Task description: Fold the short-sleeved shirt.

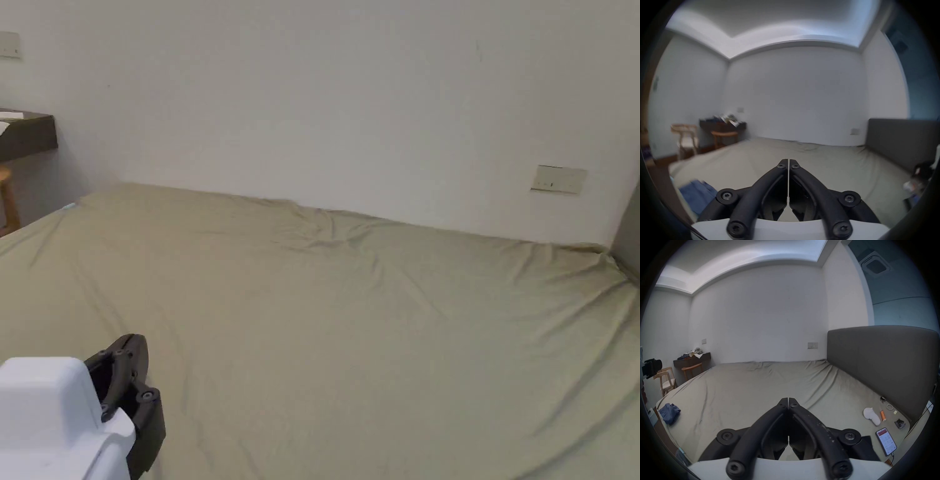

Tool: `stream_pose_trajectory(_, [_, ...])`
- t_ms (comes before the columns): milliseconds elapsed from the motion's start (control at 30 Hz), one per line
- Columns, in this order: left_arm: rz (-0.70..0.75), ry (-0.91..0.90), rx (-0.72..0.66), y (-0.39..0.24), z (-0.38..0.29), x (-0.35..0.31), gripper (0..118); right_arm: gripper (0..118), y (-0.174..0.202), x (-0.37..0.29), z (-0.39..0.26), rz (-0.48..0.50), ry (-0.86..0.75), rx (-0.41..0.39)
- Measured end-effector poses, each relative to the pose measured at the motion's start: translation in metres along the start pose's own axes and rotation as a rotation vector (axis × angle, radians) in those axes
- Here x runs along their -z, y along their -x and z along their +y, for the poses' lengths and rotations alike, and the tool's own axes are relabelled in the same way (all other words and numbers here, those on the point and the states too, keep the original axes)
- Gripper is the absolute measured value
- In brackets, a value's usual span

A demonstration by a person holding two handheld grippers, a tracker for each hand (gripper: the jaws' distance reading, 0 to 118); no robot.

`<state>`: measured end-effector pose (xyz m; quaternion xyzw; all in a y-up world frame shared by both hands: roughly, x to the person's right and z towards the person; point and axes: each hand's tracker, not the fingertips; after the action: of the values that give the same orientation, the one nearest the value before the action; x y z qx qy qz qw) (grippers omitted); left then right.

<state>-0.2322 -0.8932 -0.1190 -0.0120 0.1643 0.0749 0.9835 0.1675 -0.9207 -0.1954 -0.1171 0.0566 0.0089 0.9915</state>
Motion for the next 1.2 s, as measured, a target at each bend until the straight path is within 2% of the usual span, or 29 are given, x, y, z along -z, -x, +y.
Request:
stream_pose_trajectory(67, [-0.029,0.036,0.036,-0.014,-0.008,0.001,1,2,-0.002,-0.005,-0.007,-0.009,-0.009,-0.022])
stream_pose_trajectory(167, [-0.046,0.074,0.219,-0.032,-0.016,-0.003,1,2,-0.001,-0.010,-0.019,-0.023,-0.006,-0.036])
stream_pose_trajectory(333, [-0.144,0.133,0.076,-0.024,-0.012,-0.004,1,2,0.003,-0.014,-0.027,-0.017,-0.013,-0.023])
stream_pose_trajectory(467, [-0.079,0.142,0.128,-0.019,-0.011,-0.004,7,5,0.007,-0.014,-0.025,-0.013,-0.023,-0.026])
stream_pose_trajectory(500, [-0.072,0.144,0.136,-0.018,-0.011,-0.004,19,23,0.008,-0.015,-0.024,-0.024,-0.028,-0.028])
stream_pose_trajectory(533, [-0.070,0.147,0.137,-0.017,-0.012,-0.003,40,46,0.008,-0.015,-0.023,-0.018,-0.034,-0.026])
stream_pose_trajectory(567, [-0.070,0.153,0.136,-0.015,-0.012,-0.003,68,74,0.007,-0.015,-0.021,-0.009,-0.029,-0.022])
stream_pose_trajectory(600, [-0.070,0.159,0.124,-0.013,-0.013,-0.002,103,108,0.007,-0.014,-0.021,-0.004,-0.026,-0.017])
stream_pose_trajectory(633, [-0.076,0.174,0.106,-0.012,-0.014,-0.001,118,118,0.007,-0.013,-0.021,-0.004,-0.026,-0.014])
stream_pose_trajectory(700, [-0.116,0.172,0.093,-0.012,-0.016,-0.004,118,118,0.011,-0.018,-0.020,-0.036,-0.052,-0.032])
stream_pose_trajectory(1000, [-0.084,0.147,0.191,-0.020,-0.016,-0.007,118,118,0.014,-0.014,-0.013,-0.005,-0.034,-0.046])
stream_pose_trajectory(1200, [-0.128,0.194,0.100,-0.019,-0.009,-0.008,118,118,0.021,-0.014,-0.012,-0.010,-0.038,-0.070])
